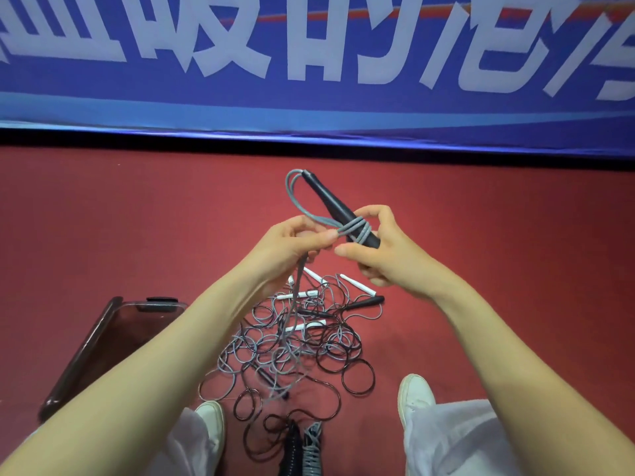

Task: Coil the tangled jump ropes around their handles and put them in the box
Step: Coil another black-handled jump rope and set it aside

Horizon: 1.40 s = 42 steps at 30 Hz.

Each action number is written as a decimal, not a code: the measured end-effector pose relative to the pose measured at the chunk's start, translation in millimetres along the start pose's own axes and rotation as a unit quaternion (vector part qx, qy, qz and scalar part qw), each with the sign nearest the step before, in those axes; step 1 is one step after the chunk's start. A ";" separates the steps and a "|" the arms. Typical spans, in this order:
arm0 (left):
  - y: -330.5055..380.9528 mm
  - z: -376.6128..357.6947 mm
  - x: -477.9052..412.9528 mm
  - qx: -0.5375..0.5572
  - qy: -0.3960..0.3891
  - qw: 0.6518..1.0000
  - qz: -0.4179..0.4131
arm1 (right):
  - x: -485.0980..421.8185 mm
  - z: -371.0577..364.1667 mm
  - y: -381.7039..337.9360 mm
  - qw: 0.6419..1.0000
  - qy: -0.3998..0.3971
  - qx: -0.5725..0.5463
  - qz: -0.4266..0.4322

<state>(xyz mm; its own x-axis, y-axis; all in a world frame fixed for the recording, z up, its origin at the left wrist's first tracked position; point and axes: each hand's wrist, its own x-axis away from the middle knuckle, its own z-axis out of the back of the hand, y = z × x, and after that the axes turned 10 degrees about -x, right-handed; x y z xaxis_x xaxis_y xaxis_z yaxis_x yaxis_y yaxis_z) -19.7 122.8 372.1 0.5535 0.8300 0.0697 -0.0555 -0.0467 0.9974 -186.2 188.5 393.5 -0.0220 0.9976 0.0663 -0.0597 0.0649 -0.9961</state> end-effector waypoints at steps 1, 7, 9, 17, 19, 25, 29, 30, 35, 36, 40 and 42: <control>-0.6 -1.3 0.4 0.015 -0.016 1.000 0.003 | 1.4 -0.5 -0.7 0.999 -0.017 -0.028 -0.005; -1.5 -6.8 0.2 0.068 -0.071 0.995 0.021 | -0.9 -8.0 -1.8 0.992 0.010 -0.120 0.032; -1.7 -4.0 0.7 0.039 -0.064 0.997 0.025 | -1.1 -9.4 -0.9 0.991 0.012 -0.122 0.043; -6.9 24.4 6.6 -0.142 -0.190 0.971 -0.008 | 12.9 6.1 -16.1 0.980 -0.085 -0.180 0.025; -9.0 37.8 5.1 -0.195 -0.151 0.969 -0.031 | 19.1 6.7 -17.5 0.976 -0.139 -0.164 0.007; 6.1 52.0 5.5 -0.307 -0.118 0.942 -0.072 | 25.1 1.8 -6.1 0.956 -0.258 0.015 -0.139; 16.3 32.7 10.7 -0.331 -0.158 0.928 -0.064 | 25.2 -7.0 2.4 0.925 -0.229 0.223 -0.203; 14.8 28.1 11.2 -0.348 -0.157 0.922 -0.058 | 24.2 -11.0 7.5 0.908 -0.206 0.315 -0.186; 9.9 7.5 10.5 -0.327 -0.049 0.940 -0.089 | 12.5 -8.0 17.1 0.816 0.010 0.578 -0.021; 9.7 5.1 11.1 -0.313 -0.041 0.946 -0.075 | 9.4 -4.4 14.5 0.809 0.049 0.585 0.000; 8.3 -7.9 15.9 -0.240 -0.083 0.967 -0.017 | 7.0 -0.5 13.6 0.795 0.134 0.588 0.064; 7.8 -13.7 16.3 -0.119 -0.091 0.988 0.029 | 7.1 -1.3 14.1 0.817 0.161 0.547 0.081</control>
<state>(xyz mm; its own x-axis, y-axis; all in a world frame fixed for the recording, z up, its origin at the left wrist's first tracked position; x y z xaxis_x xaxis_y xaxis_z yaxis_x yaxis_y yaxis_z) -22.5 143.5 380.7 0.6823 0.7153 0.1507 -0.2741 0.0592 0.9599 -185.9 196.5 379.8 0.1350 0.9572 -0.2562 -0.9428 0.0446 -0.3304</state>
